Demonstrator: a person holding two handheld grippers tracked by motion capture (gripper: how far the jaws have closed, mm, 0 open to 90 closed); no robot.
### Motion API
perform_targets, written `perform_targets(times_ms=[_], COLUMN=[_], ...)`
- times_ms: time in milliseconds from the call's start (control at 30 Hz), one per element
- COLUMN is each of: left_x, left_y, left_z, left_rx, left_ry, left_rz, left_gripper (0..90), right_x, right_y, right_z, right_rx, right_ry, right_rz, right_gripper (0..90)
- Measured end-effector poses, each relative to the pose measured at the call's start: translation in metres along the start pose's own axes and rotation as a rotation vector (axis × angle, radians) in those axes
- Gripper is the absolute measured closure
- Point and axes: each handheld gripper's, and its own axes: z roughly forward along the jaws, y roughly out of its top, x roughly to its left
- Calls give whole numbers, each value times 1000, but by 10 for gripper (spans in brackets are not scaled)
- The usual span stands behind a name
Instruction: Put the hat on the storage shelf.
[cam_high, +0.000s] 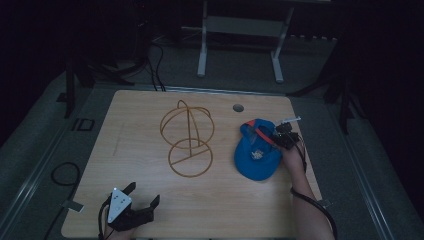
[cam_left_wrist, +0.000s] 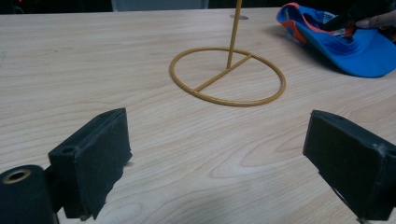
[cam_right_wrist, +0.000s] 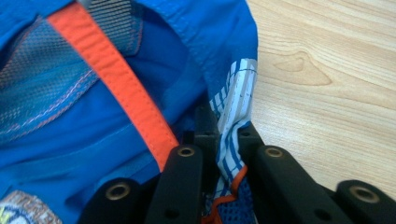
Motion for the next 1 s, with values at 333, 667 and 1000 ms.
perform_targets(times_ms=[333, 667, 1000], left_x=[2, 1, 0], left_y=[1, 6, 8], left_z=[-1, -3, -2], left_rx=[1, -11, 14], left_ry=[5, -23, -38], left_rz=[-12, -45, -50], left_gripper=[78, 78, 78], right_x=[3, 8, 17], right_y=[7, 11, 19], right_z=[-21, -61, -108], right_rx=[-49, -178, -271], right_ry=[29, 65, 60], right_rz=[-38, -112, -217], right_gripper=[872, 875, 875])
